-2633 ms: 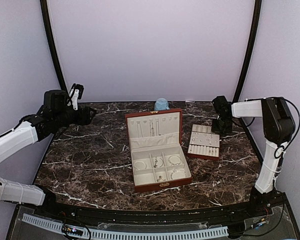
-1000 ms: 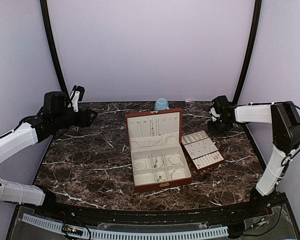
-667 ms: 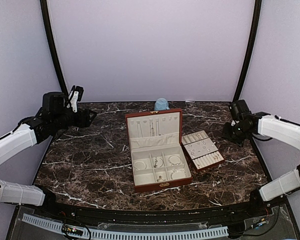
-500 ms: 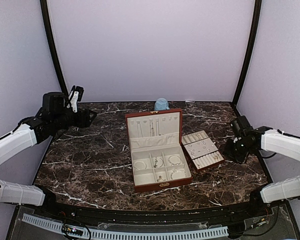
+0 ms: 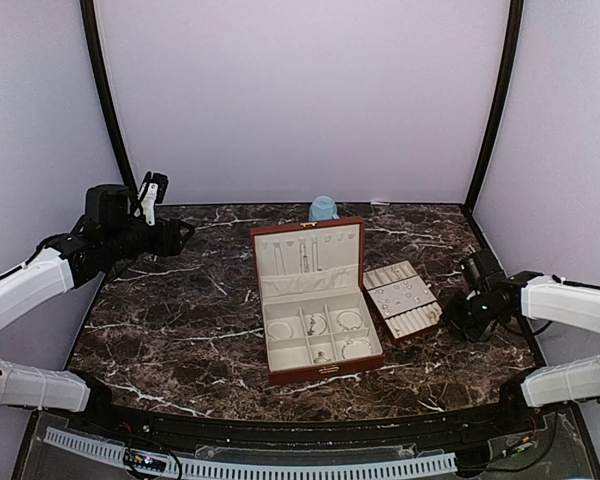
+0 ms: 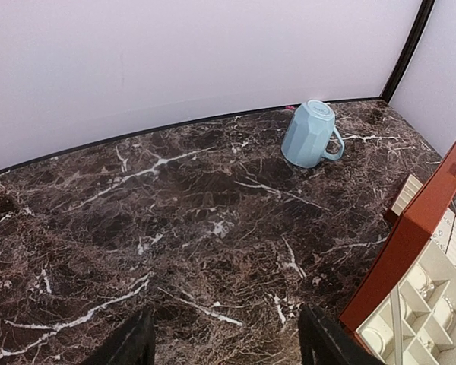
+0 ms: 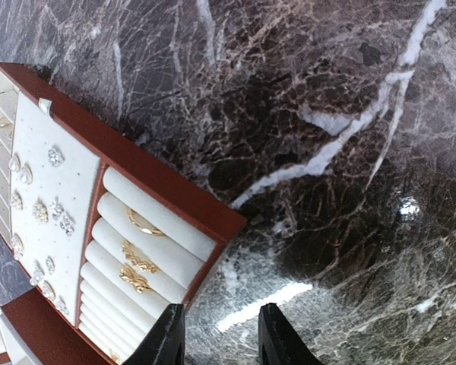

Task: Organize the mixed jewelry
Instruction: Adjust the compartment layer at the center of the board, then pick up the compartment layer from the center of the board, then place the compartment layer in the jewelry box.

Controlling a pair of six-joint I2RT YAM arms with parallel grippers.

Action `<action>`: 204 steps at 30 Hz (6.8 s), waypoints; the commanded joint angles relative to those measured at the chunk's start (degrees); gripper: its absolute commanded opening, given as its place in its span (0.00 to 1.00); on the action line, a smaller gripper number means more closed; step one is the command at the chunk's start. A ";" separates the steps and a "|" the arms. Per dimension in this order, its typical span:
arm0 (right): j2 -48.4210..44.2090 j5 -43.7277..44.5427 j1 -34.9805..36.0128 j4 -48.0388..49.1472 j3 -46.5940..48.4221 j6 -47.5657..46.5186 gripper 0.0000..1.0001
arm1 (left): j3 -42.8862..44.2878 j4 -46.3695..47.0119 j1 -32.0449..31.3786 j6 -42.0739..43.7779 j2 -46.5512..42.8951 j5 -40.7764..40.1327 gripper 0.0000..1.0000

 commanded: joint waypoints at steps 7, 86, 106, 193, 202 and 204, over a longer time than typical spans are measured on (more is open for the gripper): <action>3.36 1.39 0.56 3.74 1.38 1.68 0.29 | -0.70 1.08 0.38 -0.37 -0.90 0.74 0.67; 10.53 5.76 -22.20 -7.93 12.71 -32.51 0.00 | -0.94 0.90 0.35 0.09 -1.01 -0.02 0.67; 8.55 1.62 -21.42 -2.17 7.91 -34.54 0.00 | -1.03 1.08 0.33 -0.30 -0.43 0.86 0.67; 14.44 0.30 9.88 -15.46 33.49 -37.11 0.00 | -1.21 1.11 0.30 -0.08 -0.86 0.52 0.67; 24.13 4.34 17.32 -15.13 40.70 -34.10 0.00 | -1.21 1.04 0.31 -0.08 -1.23 0.57 0.67; 26.53 5.50 18.99 -15.73 42.85 -33.68 0.00 | -1.26 1.01 0.30 -0.02 -1.36 0.43 0.67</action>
